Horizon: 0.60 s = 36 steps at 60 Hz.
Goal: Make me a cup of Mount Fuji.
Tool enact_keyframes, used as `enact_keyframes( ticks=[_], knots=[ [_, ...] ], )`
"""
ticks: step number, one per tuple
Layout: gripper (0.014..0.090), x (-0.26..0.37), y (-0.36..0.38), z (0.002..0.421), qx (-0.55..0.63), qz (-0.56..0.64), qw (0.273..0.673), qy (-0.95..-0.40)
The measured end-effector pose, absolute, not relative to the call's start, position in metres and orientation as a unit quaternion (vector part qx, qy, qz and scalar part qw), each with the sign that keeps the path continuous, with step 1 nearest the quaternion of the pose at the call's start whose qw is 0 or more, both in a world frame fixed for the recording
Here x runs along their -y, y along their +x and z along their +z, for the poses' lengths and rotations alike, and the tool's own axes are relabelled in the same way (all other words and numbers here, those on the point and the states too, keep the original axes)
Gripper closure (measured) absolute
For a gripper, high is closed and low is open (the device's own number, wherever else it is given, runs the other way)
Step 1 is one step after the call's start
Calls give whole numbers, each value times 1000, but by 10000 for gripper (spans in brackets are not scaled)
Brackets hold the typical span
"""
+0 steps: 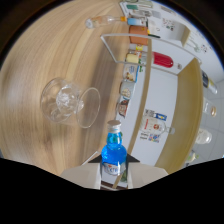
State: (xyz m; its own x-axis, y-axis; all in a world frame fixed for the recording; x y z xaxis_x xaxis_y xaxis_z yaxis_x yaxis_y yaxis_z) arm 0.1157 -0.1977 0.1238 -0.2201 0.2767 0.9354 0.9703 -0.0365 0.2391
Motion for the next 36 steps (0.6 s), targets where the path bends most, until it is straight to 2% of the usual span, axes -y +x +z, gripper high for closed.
enact_keyframes(
  ticks=[4,11,17,26,36],
  knots=[
    [689,201,115,139,564,-464,393,-560],
    [691,211,99,171,457,-343,504,-648],
    [689,223,97,209,353,-222,597,-685],
    [689,229,140,210,208,-109,623,-746],
    [690,229,206,160,78,-46,598,-796]
  ],
)
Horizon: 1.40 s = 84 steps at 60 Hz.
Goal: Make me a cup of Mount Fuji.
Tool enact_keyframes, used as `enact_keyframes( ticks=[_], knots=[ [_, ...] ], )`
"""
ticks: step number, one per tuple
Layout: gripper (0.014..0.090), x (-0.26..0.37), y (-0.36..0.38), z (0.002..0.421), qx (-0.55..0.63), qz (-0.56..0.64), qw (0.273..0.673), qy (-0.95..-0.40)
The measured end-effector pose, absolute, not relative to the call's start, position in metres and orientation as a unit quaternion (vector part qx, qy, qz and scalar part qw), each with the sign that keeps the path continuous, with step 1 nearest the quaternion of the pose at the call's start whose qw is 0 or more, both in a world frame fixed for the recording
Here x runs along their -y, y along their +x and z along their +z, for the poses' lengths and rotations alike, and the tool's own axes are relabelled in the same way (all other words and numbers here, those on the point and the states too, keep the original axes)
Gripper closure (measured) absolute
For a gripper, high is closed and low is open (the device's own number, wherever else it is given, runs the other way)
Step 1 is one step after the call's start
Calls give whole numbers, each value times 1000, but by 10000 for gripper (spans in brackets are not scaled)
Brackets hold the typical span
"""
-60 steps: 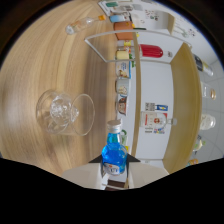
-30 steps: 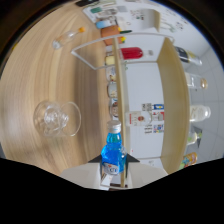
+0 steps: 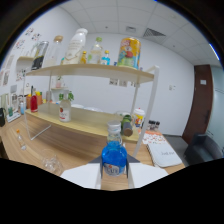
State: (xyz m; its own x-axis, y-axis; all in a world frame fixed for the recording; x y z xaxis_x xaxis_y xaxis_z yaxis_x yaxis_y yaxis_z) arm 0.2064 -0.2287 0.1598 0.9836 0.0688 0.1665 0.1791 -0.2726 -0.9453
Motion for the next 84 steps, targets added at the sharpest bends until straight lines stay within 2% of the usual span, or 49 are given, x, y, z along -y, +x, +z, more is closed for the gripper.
enact_keyframes(
  ticks=[12,25,38,44,61,63,69,70,72,73,74,84],
  knots=[
    [691,222,254,85,23,-28,544,-838],
    [691,225,264,32,26,-17,487,-873],
    [685,230,266,18,9,-1,467,-884],
    [683,235,267,9,-10,8,443,-896],
    [670,241,271,4,-21,1,431,-902],
    [640,243,271,3,-22,0,429,-903],
    [476,251,270,12,-28,-3,431,-902],
    [435,252,271,14,-29,-6,433,-901],
    [281,255,269,20,-32,-9,434,-900],
    [252,257,268,23,-34,-8,435,-900],
    [178,258,266,27,-37,-8,436,-899],
    [190,270,255,84,-51,-42,473,-878]
  ],
)
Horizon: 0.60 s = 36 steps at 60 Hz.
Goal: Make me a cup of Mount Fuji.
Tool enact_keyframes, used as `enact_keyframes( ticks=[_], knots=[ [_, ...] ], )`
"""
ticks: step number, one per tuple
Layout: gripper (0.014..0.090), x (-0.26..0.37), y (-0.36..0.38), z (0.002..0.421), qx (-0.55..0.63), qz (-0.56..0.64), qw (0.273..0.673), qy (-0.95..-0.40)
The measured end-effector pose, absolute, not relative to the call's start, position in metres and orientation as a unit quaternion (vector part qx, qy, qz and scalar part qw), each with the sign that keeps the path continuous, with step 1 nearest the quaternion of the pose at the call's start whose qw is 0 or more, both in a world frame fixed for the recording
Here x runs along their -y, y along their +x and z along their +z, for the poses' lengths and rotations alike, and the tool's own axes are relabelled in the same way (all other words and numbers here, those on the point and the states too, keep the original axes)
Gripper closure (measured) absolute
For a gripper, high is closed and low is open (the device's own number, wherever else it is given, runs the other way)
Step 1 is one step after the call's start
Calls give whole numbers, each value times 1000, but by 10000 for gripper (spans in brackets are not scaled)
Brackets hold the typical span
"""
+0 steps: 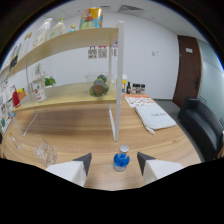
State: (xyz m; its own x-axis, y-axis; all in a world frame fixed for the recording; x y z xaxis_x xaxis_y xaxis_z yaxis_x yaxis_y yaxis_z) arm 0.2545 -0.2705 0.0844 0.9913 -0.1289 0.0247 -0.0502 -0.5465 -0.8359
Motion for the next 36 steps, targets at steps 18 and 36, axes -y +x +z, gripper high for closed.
enact_keyframes(
  ticks=[18,36],
  knots=[
    [195,289,140,131,-51,-1,487,-872],
    [195,283,36,170,-41,22,479,-876]
  ],
)
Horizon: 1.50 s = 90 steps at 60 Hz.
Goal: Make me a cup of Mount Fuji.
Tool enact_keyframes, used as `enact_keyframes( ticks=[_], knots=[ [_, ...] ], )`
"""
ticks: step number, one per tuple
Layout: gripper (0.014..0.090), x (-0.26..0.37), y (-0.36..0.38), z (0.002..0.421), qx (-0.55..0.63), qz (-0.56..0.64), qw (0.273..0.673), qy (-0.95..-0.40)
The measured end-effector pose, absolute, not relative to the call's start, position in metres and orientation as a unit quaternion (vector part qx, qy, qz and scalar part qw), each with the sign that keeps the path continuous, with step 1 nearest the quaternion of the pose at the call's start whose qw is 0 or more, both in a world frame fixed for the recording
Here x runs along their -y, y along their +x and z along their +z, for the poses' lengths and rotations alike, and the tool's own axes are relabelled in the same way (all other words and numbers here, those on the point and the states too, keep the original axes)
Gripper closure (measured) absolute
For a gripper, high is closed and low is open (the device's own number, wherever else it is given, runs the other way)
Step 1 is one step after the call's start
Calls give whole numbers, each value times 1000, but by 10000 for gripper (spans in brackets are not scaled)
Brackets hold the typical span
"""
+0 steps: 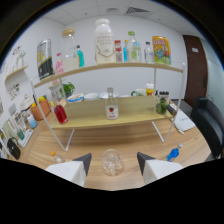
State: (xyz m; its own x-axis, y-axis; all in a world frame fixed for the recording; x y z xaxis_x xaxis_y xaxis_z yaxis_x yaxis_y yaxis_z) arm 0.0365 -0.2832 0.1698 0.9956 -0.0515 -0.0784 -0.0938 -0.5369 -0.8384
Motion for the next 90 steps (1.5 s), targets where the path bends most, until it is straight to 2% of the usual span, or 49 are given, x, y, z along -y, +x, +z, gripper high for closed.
enact_keyframes(
  ticks=[6,19,24,30,34,42,50,65,77,84,90],
  knots=[
    [192,272,8,223,-38,29,509,-859],
    [190,219,-47,357,-12,58,620,-782],
    [190,193,-56,384,0,52,648,-759],
    [209,156,-66,402,9,39,662,-748],
    [264,138,-65,405,12,30,669,-742],
    [402,108,-69,399,5,24,653,-757],
    [620,99,-65,397,6,19,650,-760],
    [648,110,-63,407,5,3,652,-758],
    [650,162,-70,430,8,27,676,-736],
    [650,196,-78,402,-1,52,672,-739],
    [652,219,-81,348,-12,53,644,-763]
  ],
)
